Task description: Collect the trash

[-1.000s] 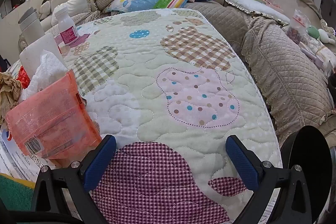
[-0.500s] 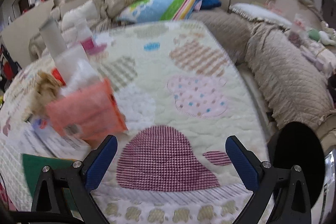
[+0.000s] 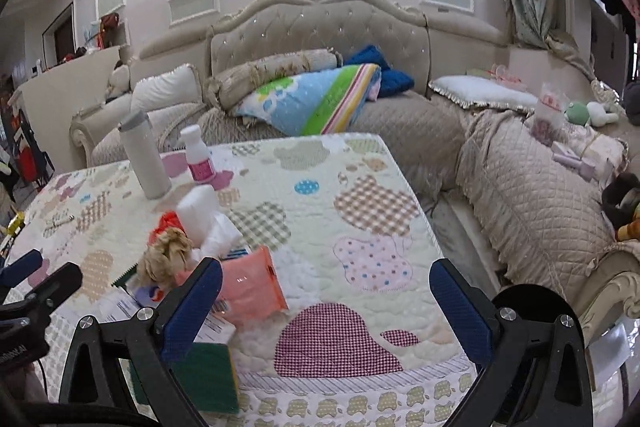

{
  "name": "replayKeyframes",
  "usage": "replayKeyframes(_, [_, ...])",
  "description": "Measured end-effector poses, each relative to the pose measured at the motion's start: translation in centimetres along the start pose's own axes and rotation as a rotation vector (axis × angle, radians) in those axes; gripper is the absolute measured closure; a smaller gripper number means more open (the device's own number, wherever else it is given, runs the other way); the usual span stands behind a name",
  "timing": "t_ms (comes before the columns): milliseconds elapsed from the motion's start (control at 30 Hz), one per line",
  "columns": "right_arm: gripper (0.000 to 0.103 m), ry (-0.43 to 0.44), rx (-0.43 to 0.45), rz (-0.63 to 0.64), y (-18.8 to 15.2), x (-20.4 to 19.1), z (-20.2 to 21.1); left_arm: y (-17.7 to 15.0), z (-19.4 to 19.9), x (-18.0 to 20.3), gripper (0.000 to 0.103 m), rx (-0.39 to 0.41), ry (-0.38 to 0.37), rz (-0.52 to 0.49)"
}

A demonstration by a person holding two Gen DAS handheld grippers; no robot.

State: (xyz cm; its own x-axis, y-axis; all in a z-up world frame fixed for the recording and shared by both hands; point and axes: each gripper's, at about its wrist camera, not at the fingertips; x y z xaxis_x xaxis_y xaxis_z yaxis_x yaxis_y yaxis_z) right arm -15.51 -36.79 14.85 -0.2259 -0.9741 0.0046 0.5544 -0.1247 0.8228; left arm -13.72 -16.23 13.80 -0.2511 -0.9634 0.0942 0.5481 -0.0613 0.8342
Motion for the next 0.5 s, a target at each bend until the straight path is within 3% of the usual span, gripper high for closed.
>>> replayKeyframes(500, [0.0,0.002,0.037,-0.01,0.85,-0.6,0.98,0.7,0.3,-0.09,0.0,0.017,0.006,0.011])
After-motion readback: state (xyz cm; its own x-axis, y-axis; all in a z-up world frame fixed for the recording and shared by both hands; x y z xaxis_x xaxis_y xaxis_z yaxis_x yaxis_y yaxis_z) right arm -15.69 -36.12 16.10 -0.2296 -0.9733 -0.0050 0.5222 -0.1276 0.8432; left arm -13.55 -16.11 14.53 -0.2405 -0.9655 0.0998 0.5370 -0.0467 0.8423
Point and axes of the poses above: each gripper's, at about its wrist camera, not at the fingertips, and z roughly against the way its jaws point, x to its right, y to its top, and after that the axes turned 2 degrees about x, right-handed
